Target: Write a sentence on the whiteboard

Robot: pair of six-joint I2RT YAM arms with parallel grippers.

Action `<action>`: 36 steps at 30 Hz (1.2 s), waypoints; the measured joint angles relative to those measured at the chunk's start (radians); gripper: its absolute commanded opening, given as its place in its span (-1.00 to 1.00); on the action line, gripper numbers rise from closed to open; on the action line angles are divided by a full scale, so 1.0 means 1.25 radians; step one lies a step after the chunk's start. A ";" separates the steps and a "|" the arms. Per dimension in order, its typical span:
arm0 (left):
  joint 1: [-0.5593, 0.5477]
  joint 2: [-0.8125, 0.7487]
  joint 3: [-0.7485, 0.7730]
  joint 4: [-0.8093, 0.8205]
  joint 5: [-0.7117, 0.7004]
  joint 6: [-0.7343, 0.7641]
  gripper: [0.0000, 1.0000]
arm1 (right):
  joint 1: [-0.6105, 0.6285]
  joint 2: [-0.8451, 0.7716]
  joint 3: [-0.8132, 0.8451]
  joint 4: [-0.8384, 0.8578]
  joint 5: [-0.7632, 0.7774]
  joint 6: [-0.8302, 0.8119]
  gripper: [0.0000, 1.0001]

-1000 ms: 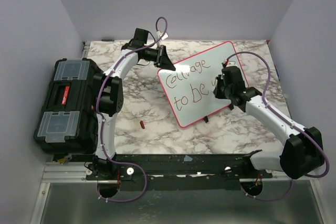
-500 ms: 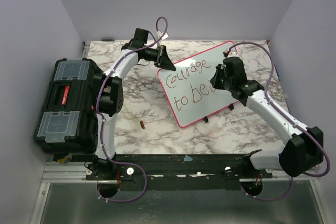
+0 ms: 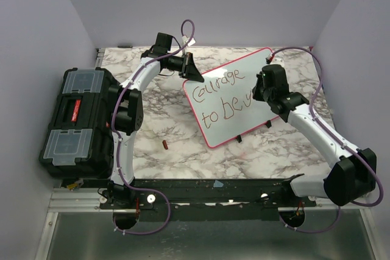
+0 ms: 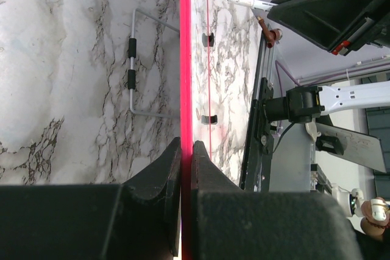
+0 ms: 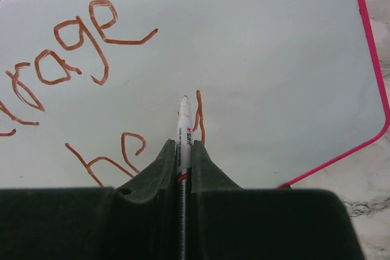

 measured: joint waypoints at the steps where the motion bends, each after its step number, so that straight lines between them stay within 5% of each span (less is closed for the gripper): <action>1: 0.000 0.000 0.000 0.000 0.000 0.000 -1.00 | -0.002 0.000 0.000 0.000 0.005 -0.001 -0.99; 36: 0.001 0.000 -0.001 -0.001 0.000 -0.002 -1.00 | -0.016 0.052 -0.048 0.029 0.035 -0.015 -0.99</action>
